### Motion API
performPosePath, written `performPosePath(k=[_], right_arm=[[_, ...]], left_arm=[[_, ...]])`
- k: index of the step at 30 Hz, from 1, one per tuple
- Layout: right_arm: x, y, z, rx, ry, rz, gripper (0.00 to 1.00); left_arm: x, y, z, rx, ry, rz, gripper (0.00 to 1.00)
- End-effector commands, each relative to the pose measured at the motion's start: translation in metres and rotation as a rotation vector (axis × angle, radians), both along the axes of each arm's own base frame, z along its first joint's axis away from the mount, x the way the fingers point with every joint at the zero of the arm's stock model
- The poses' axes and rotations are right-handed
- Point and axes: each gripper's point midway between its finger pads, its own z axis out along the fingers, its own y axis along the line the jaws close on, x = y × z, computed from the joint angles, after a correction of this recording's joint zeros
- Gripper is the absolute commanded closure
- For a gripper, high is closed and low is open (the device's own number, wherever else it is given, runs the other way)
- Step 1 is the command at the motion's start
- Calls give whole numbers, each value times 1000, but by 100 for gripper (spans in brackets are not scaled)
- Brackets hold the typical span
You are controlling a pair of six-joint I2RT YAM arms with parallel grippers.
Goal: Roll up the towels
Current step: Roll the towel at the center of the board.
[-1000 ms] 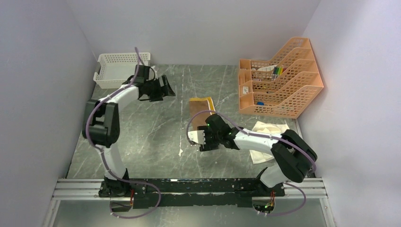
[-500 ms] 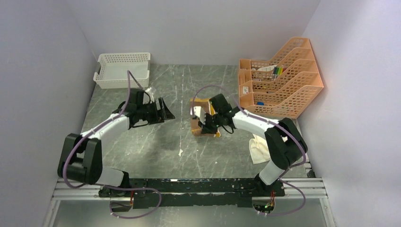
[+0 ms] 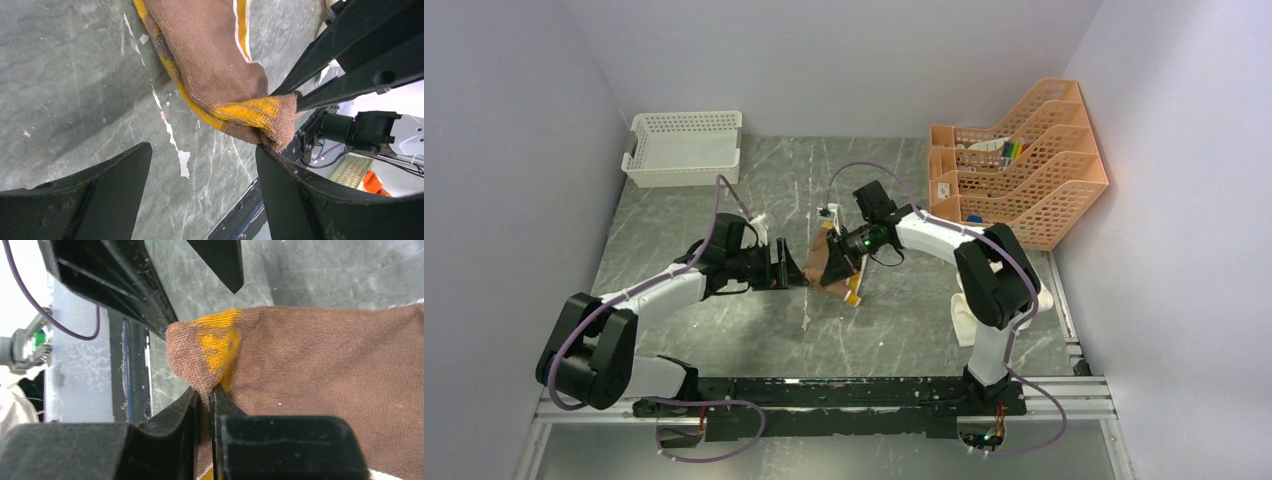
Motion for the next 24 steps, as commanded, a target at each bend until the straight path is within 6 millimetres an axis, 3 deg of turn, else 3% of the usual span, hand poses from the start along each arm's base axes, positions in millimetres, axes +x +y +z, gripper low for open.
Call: performPosePath(k=[1,3,8,16,24], right_arm=[[-1,5,-10,-25,186,-79,95],[2,4,-25,-64,254,-95,100],[9,4,-55,-98,336,-147,100],[31,-5,-60,-72,360,-246,100],[35,-6,-62,-94,335,-254,91]], left_arm=[[-3,-13,8,-73,-39,-44,13],[-4,-16,8,-83,-35,-49,13],[-5,-17,8,-85,-39,-51,13],[-10,-18,-12,-75,27,-21,14],[-23,-47,-35,-28,74,-38,16]])
